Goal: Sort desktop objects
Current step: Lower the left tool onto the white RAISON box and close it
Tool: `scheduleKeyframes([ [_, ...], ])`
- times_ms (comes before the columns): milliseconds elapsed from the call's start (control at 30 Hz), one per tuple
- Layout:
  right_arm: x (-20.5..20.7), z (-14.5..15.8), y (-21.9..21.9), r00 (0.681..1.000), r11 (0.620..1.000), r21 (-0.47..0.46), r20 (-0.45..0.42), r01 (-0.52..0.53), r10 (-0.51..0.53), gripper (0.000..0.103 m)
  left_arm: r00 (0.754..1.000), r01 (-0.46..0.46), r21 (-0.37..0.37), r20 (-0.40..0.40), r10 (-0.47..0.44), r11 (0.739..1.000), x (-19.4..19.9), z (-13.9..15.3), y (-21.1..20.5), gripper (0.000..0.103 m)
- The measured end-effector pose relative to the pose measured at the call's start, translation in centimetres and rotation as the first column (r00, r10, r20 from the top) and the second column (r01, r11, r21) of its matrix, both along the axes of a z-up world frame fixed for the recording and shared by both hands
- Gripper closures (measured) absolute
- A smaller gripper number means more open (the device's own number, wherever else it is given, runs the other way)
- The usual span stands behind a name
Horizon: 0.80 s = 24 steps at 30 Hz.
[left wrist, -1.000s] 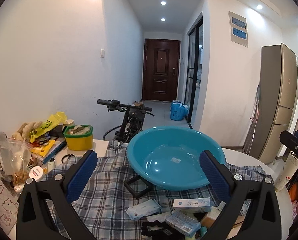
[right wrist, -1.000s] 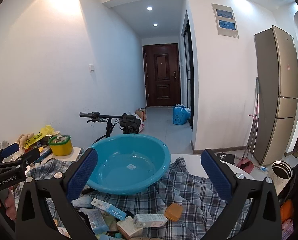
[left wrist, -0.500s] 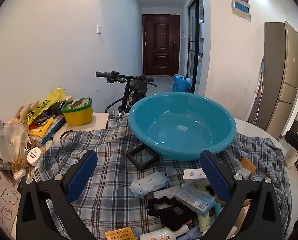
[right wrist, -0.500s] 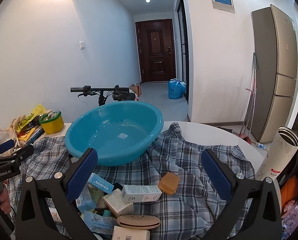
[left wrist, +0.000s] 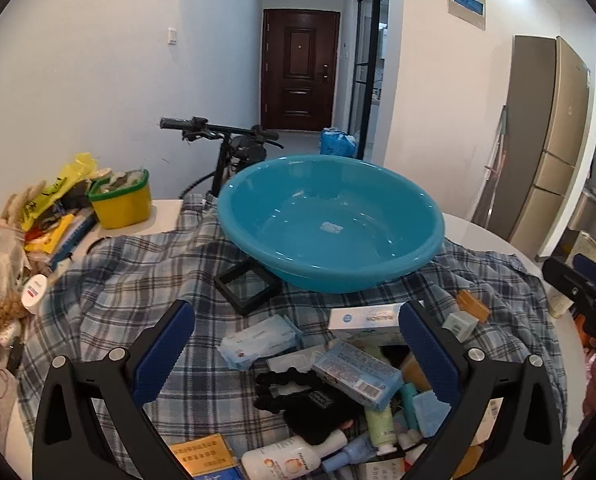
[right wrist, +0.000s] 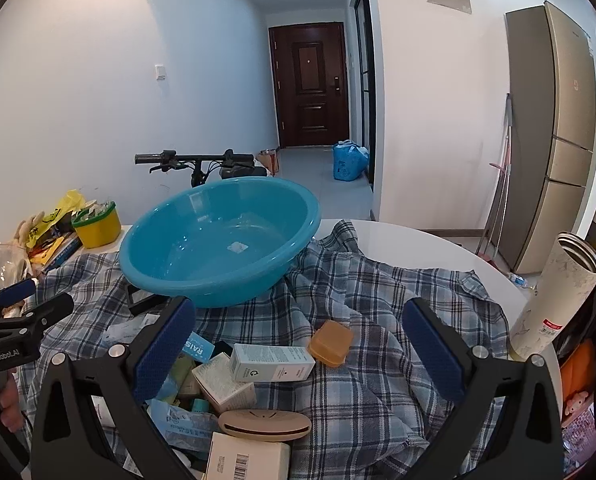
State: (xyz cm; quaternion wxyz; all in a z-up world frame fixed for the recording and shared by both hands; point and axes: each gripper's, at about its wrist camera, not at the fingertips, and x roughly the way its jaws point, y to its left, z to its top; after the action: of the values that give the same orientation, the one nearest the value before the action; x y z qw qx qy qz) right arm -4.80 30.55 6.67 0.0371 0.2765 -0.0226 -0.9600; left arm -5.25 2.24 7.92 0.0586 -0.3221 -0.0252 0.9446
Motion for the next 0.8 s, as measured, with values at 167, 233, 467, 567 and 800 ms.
scheduleKeyframes([
  [167, -0.1, -0.7, -0.3, 1.000, 1.000, 0.011, 0.022, -0.011, 0.011, 0.000, 0.991, 0.100, 0.132, 0.073, -0.110, 0.986, -0.8, -1.5, 0.6, 0.000],
  [233, -0.2, -1.0, -0.3, 0.999, 1.000, 0.018, 0.031, -0.011, 0.011, 0.000, 0.984, 0.143, 0.152, 0.081, -0.156, 0.978, -1.1, -2.1, 1.2, 0.000],
  [467, 0.0, -1.1, 0.9, 1.000, 0.999, -0.040, 0.001, 0.003, -0.003, 0.000, 0.954, 0.243, 0.234, 0.117, -0.276, 0.941, -2.9, -4.2, 2.6, 0.000],
  [567, -0.1, -1.7, 0.7, 1.000, 0.999, -0.029, 0.021, -0.013, 0.014, 0.000, 0.949, 0.238, 0.228, 0.152, -0.276, 0.944, -4.0, -5.2, 2.9, 0.000],
  [800, -0.3, -3.9, -0.3, 0.995, 0.998, 0.018, 0.078, -0.059, 0.057, 0.000, 0.932, 0.263, 0.279, 0.175, -0.318, 0.924, -5.8, -6.9, 3.2, 0.000],
])
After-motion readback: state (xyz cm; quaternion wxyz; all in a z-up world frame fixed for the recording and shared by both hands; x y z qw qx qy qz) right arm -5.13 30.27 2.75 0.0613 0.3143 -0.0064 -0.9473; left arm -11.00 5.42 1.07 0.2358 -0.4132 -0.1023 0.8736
